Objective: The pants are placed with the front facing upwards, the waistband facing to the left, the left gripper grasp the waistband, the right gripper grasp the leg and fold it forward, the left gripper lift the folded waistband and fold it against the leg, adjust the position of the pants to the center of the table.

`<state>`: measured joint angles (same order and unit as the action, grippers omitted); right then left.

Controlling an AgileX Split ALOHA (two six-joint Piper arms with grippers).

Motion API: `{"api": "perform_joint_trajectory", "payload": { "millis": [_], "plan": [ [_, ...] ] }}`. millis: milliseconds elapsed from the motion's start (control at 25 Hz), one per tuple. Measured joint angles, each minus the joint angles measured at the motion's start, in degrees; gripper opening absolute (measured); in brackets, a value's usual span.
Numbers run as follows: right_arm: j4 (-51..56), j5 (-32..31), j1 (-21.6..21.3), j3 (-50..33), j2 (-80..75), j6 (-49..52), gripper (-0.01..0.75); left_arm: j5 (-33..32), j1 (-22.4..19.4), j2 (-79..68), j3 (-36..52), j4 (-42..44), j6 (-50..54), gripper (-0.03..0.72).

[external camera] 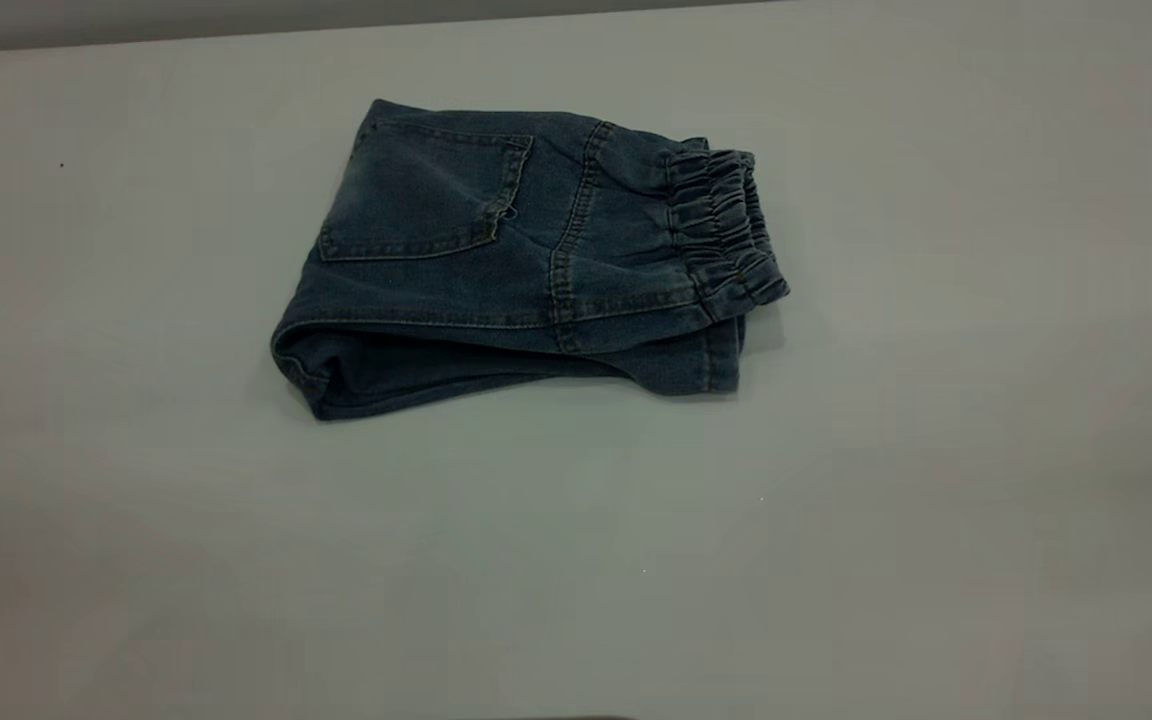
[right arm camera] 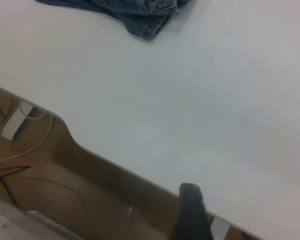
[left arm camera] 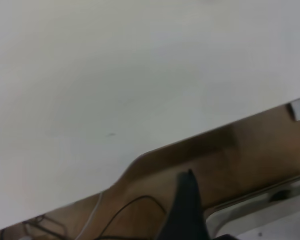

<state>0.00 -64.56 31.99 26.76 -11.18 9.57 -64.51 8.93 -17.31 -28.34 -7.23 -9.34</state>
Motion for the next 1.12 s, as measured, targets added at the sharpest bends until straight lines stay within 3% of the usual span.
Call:
{"api": "perform_joint_trajectory", "payload": {
  "millis": [400, 560, 800, 960, 1120],
  "plan": [
    [0.5, 0.0, -0.9, 0.0, 0.5, 0.1, 0.441, 0.2, 0.0, 0.1, 0.0, -1.5, -0.2, 0.549],
    [1.2, 0.0, -11.4, 0.0, 1.1, 0.1, 0.441, 0.2, -0.6, 0.1, 0.0, -1.5, -0.2, 0.549],
    [1.3, 0.0, -28.7, 0.0, 6.1, 0.1, 0.441, 0.2, -7.6, 0.1, 0.0, -1.6, -0.2, 0.549],
    [1.3, -0.2, -33.1, 0.1, 11.4, 0.1, 0.441, 0.2, -10.7, 0.1, 0.0, -1.6, -0.2, 0.549],
    [1.9, -0.2, -33.3, 0.1, 11.8, 0.1, 0.441, 0.3, -11.3, 1.0, 0.1, -1.6, -0.2, 0.549]
  ]
}}
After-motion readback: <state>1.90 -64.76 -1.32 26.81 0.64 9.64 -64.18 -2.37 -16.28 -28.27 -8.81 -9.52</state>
